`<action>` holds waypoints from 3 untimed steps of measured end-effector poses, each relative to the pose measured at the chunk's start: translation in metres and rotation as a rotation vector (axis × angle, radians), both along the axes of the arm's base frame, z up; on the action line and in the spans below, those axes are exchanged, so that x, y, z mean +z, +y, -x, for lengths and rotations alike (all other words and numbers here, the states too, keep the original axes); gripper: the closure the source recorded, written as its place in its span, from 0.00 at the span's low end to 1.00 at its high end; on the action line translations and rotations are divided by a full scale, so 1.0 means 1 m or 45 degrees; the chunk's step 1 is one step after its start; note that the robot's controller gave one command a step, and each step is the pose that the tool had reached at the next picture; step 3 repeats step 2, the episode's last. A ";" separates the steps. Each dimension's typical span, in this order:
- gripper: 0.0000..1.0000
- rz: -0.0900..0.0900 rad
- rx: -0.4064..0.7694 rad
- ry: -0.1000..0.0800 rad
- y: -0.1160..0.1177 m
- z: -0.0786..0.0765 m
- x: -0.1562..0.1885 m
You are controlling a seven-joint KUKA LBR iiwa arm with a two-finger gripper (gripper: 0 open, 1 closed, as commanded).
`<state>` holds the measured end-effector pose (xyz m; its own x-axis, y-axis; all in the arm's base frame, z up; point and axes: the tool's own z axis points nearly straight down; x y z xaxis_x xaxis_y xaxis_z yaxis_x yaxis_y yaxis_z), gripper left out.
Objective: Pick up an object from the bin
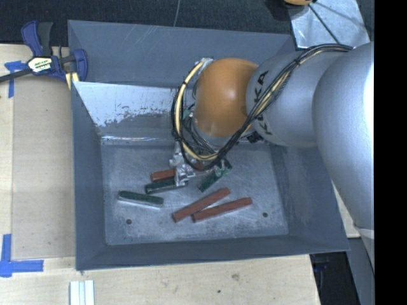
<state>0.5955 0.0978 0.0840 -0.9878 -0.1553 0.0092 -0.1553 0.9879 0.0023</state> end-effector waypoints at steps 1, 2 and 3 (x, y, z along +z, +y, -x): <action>1.00 0.000 0.000 -0.001 0.000 0.000 0.000; 1.00 0.000 -0.032 -0.017 -0.011 0.011 0.121; 1.00 0.000 -0.032 -0.017 -0.011 0.011 0.121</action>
Offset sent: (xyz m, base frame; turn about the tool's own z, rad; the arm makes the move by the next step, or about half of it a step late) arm -0.0122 -0.0105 0.1206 0.0254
